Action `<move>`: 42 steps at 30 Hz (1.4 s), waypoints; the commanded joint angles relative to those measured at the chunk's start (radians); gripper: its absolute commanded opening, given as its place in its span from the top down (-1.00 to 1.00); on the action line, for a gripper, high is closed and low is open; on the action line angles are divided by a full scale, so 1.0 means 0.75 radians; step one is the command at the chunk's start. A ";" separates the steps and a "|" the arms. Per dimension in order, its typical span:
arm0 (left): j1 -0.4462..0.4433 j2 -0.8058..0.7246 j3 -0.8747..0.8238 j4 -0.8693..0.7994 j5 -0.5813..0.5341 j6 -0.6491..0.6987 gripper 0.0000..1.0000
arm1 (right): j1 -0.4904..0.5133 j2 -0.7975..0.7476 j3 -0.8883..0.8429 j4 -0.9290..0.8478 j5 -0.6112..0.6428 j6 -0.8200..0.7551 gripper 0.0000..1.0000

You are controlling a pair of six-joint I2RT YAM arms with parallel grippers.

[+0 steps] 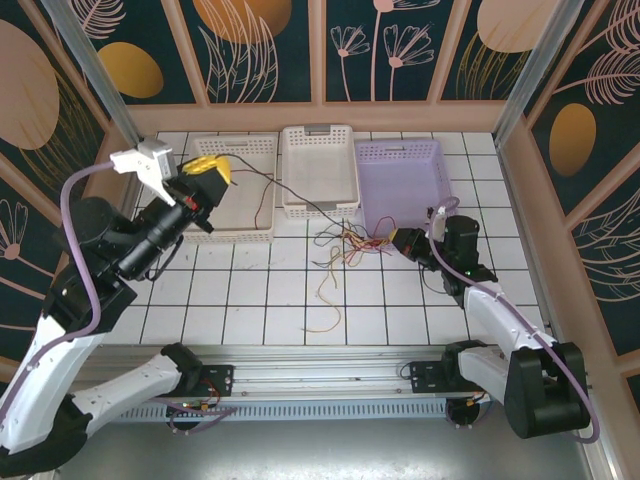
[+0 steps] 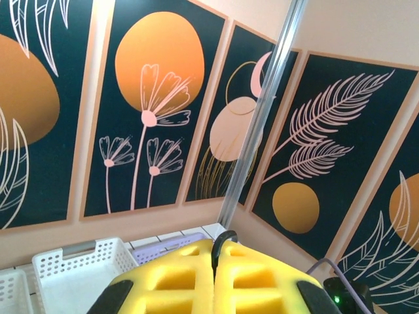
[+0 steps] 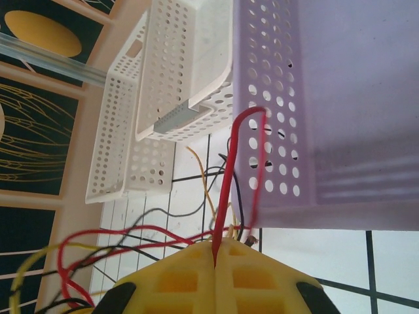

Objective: Untangle the cables

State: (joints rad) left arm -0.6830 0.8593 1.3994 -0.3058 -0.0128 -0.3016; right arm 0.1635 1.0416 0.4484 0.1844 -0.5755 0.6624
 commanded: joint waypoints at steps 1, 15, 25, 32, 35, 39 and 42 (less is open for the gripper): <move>-0.001 0.093 0.200 -0.014 -0.052 0.092 1.00 | -0.013 0.007 -0.043 0.024 0.036 -0.036 1.00; 0.000 0.364 0.781 -0.134 -0.070 0.181 1.00 | -0.013 0.037 -0.133 0.094 0.039 -0.033 1.00; 0.000 0.551 0.836 -0.082 -0.082 0.236 1.00 | 0.025 -0.123 -0.158 0.127 -0.019 -0.039 1.00; 0.002 0.700 0.831 -0.015 -0.125 0.289 1.00 | 0.070 -0.219 -0.152 0.086 -0.028 -0.049 1.00; 0.005 0.746 0.818 0.017 -0.145 0.311 1.00 | 0.082 -0.269 -0.152 0.058 -0.025 -0.053 1.00; 0.030 0.808 0.796 0.050 -0.148 0.320 1.00 | 0.092 -0.330 -0.138 0.009 -0.025 -0.059 1.00; 0.055 0.853 0.755 0.087 -0.130 0.308 1.00 | 0.100 -0.368 -0.127 -0.022 -0.026 -0.063 1.00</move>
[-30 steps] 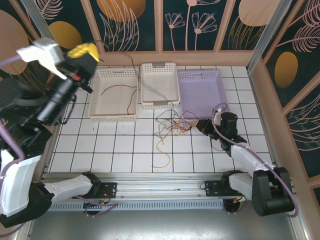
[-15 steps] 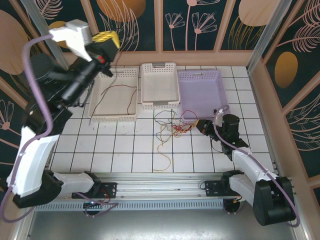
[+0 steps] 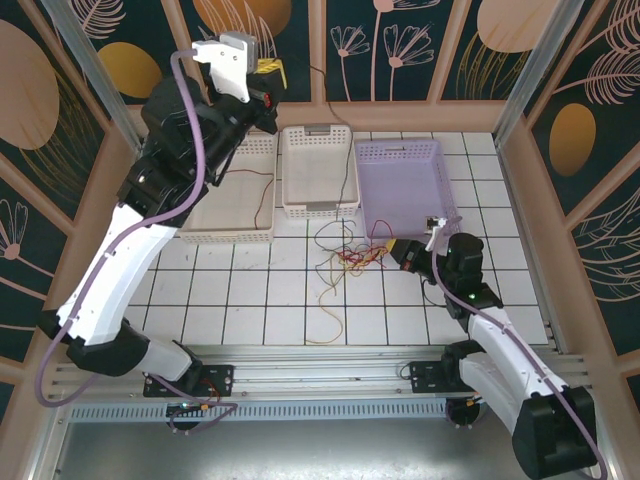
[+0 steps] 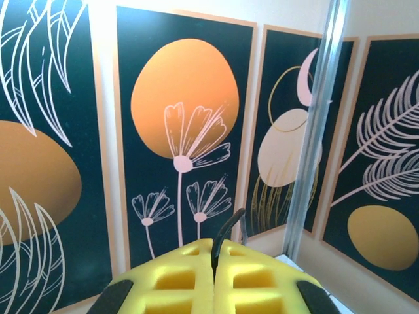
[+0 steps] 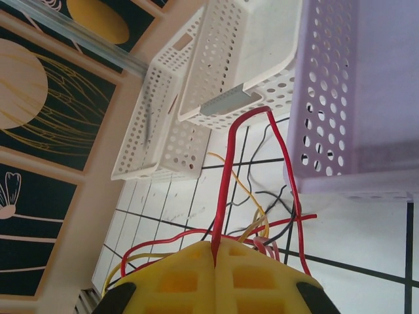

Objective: Untangle the cables

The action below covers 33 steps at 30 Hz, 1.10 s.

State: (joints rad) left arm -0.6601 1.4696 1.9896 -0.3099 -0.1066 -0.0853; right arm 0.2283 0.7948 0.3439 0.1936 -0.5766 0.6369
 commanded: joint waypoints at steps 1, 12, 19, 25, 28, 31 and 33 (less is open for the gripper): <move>0.036 0.053 -0.050 0.108 0.006 0.013 1.00 | 0.018 -0.051 0.015 -0.042 -0.023 -0.029 1.00; 0.123 0.310 -0.157 0.267 0.142 -0.110 1.00 | 0.056 -0.079 0.000 -0.027 -0.008 -0.019 1.00; 0.133 0.395 -0.373 0.395 0.179 -0.158 1.00 | 0.111 -0.086 -0.002 -0.025 0.008 -0.017 1.00; 0.135 0.432 -0.570 0.493 0.196 -0.225 1.00 | 0.148 -0.095 0.013 -0.047 0.026 -0.019 1.00; 0.134 0.458 -0.659 0.544 0.219 -0.280 1.00 | 0.155 -0.112 0.022 -0.057 0.042 -0.013 1.00; 0.136 0.483 -0.743 0.601 0.222 -0.337 1.00 | 0.156 -0.138 0.026 -0.061 0.057 0.001 1.00; 0.134 0.514 -0.769 0.610 0.222 -0.363 1.00 | 0.158 -0.154 0.031 -0.062 0.061 0.011 1.00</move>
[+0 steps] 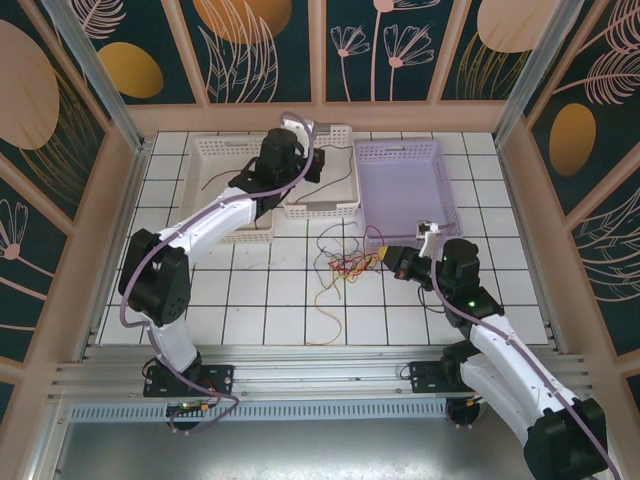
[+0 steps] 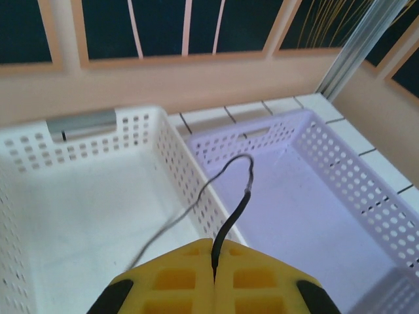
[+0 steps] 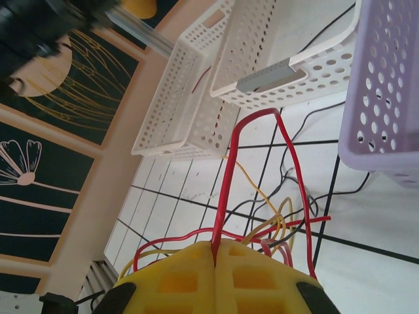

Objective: Untangle the cables

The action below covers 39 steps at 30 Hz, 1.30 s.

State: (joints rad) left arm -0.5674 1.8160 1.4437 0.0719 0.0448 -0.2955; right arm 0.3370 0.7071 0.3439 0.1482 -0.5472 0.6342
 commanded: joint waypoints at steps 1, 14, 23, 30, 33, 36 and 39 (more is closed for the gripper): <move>0.010 0.077 -0.041 0.093 0.018 -0.095 1.00 | 0.013 -0.044 0.033 -0.001 0.020 0.019 1.00; 0.025 0.270 -0.015 0.002 -0.102 -0.202 1.00 | 0.025 -0.076 0.060 -0.035 0.020 0.028 1.00; 0.034 0.339 0.044 -0.040 -0.097 -0.221 0.31 | 0.028 -0.076 0.066 -0.048 0.026 0.026 1.00; 0.034 0.257 0.082 -0.082 -0.122 -0.177 -0.47 | 0.033 -0.076 0.073 -0.052 0.035 0.032 1.00; 0.034 0.158 0.049 -0.096 -0.114 -0.200 -0.54 | 0.035 -0.071 0.081 -0.052 0.053 0.036 1.00; 0.029 -0.012 -0.089 -0.053 -0.044 -0.271 -0.62 | 0.034 -0.056 0.095 -0.054 0.065 0.036 1.00; 0.005 -0.241 -0.319 0.053 0.051 -0.358 -0.67 | 0.033 -0.030 0.102 -0.030 0.054 0.046 1.00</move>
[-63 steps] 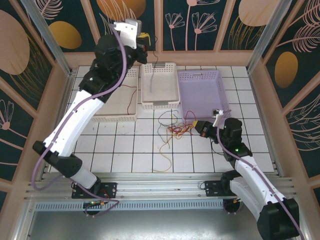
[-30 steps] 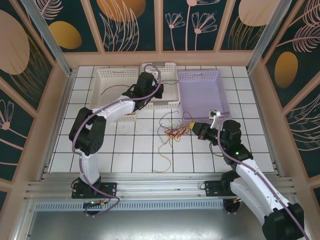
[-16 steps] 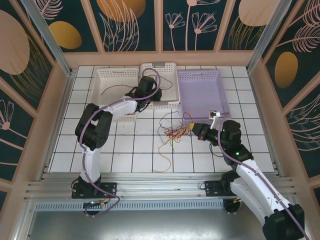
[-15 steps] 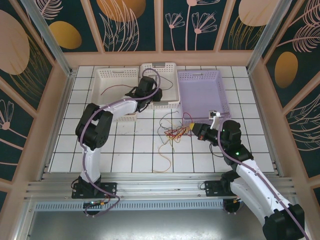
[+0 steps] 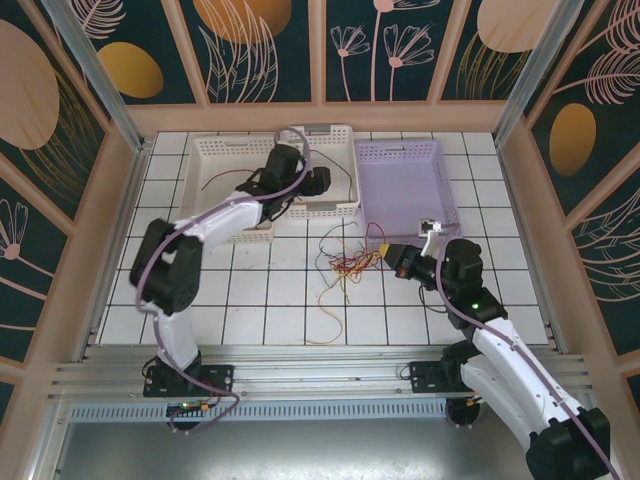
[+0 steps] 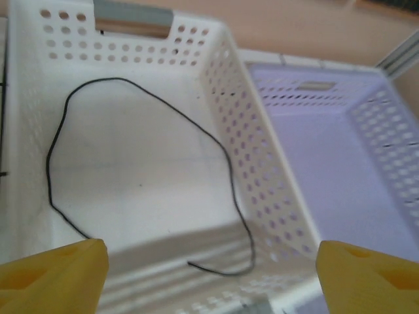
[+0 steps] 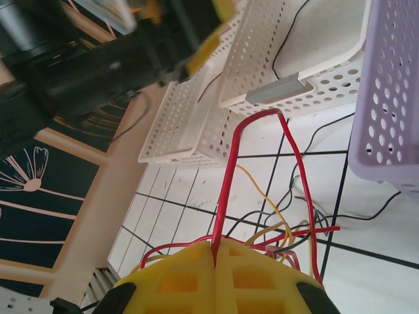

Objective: Untangle the cables

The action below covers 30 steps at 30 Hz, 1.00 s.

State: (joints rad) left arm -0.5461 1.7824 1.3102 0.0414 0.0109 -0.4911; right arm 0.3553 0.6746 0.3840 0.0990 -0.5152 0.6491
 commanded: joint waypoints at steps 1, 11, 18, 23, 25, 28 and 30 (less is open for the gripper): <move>-0.045 -0.268 -0.214 0.114 0.117 -0.111 -0.69 | 0.009 0.021 0.048 0.052 0.008 0.032 1.00; -0.328 -0.765 -0.802 0.310 0.272 -0.186 -0.63 | 0.007 0.176 0.067 0.167 -0.039 0.054 1.00; -0.432 -0.867 -1.039 0.450 0.351 -0.158 -0.61 | 0.005 0.250 0.091 0.235 -0.109 0.119 1.00; -0.452 -0.868 -1.075 0.553 0.361 -0.150 -0.61 | 0.008 0.273 0.090 0.249 -0.151 0.126 1.00; -0.452 -0.862 -1.065 0.552 0.352 -0.142 -0.61 | 0.008 0.268 0.083 0.253 -0.162 0.133 1.00; -0.454 -0.851 -1.054 0.545 0.311 -0.129 -0.61 | 0.011 0.260 0.073 0.264 -0.176 0.144 1.00; -0.454 -0.849 -1.056 0.560 0.289 -0.121 -0.60 | 0.013 0.260 0.063 0.286 -0.203 0.157 1.00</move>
State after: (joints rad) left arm -0.8829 1.1435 0.5083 0.4034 0.2504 -0.6041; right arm 0.3553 0.8780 0.4236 0.2466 -0.6189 0.7433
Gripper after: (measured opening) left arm 0.801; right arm 0.042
